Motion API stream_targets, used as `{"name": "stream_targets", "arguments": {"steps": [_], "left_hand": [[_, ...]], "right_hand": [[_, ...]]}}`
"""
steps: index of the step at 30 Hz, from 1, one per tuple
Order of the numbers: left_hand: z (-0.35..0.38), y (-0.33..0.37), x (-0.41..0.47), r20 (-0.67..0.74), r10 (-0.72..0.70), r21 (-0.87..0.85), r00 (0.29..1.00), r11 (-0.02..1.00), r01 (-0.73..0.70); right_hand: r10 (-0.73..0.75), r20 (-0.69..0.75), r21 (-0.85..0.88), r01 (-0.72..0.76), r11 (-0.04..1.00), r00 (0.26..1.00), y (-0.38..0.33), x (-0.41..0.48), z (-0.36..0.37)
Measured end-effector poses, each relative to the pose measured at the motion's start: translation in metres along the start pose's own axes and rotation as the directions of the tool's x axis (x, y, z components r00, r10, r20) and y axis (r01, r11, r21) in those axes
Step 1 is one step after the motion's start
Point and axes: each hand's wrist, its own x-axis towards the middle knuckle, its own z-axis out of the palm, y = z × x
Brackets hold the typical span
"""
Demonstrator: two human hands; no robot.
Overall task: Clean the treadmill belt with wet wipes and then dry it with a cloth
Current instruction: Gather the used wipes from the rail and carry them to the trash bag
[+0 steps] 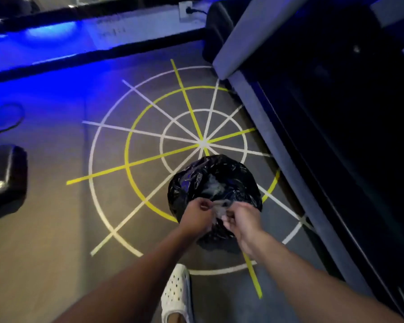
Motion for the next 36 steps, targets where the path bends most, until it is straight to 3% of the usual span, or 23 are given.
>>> {"name": "stream_targets", "arguments": {"steps": [2, 4, 9, 13, 16, 21, 24, 26, 31, 33, 36], "left_hand": [[-0.015, -0.013, 0.059, 0.047, -0.033, 0.148, 0.998, 0.989, 0.025], [-0.03, -0.036, 0.116, 0.028, -0.077, 0.32, 0.997, 0.945, 0.064], [-0.034, -0.073, 0.212, -0.01, -0.084, 0.445, 0.996, 0.892, 0.08], [-0.018, -0.072, 0.248, 0.06, -0.123, 0.616, 0.991, 0.785, 0.06], [-0.01, -0.084, 0.277, 0.051, -0.206, 0.613, 0.977, 0.779, 0.132], [-0.008, -0.078, 0.267, 0.078, -0.261, 0.449, 0.962, 0.871, 0.2], [-0.017, -0.07, 0.252, -0.073, -0.089, 0.267, 0.993, 0.958, 0.105], [-0.024, -0.064, 0.241, -0.086, 0.024, 0.187, 0.996, 0.982, -0.007], [-0.035, -0.053, 0.213, -0.106, 0.289, 0.161, 0.951, 0.949, -0.27], [-0.033, -0.055, 0.201, -0.095, 0.296, 0.192, 0.95, 0.942, -0.274], [-0.025, -0.058, 0.187, -0.062, 0.183, 0.176, 0.981, 0.97, -0.17]], "right_hand": [[0.002, -0.112, 0.039, 0.002, 0.999, 0.994, 0.005, 0.054, 0.012], [-0.031, -0.19, -0.115, 0.009, 0.993, 0.981, 0.021, 0.108, 0.016], [-0.073, -0.187, -0.478, -0.026, 0.878, 0.98, 0.076, 0.214, 0.019], [-0.085, -0.204, -0.481, -0.024, 0.876, 0.975, 0.091, 0.267, 0.026], [-0.058, -0.213, -0.519, -0.062, 0.853, 0.975, 0.094, 0.286, 0.031], [-0.168, -0.285, -0.485, 0.009, 0.875, 0.944, 0.091, 0.284, 0.024], [-0.254, -0.315, -0.519, 0.058, 0.853, 0.915, 0.079, 0.261, 0.016], [-0.31, -0.342, -0.504, 0.105, 0.857, 0.887, 0.069, 0.242, 0.012], [-0.34, -0.388, -0.447, 0.148, 0.882, 0.856, 0.054, 0.216, 0.01], [-0.292, -0.345, -0.453, 0.115, 0.884, 0.892, 0.051, 0.209, 0.008], [-0.239, -0.323, -0.529, 0.034, 0.848, 0.916, 0.049, 0.199, 0.0]]}}
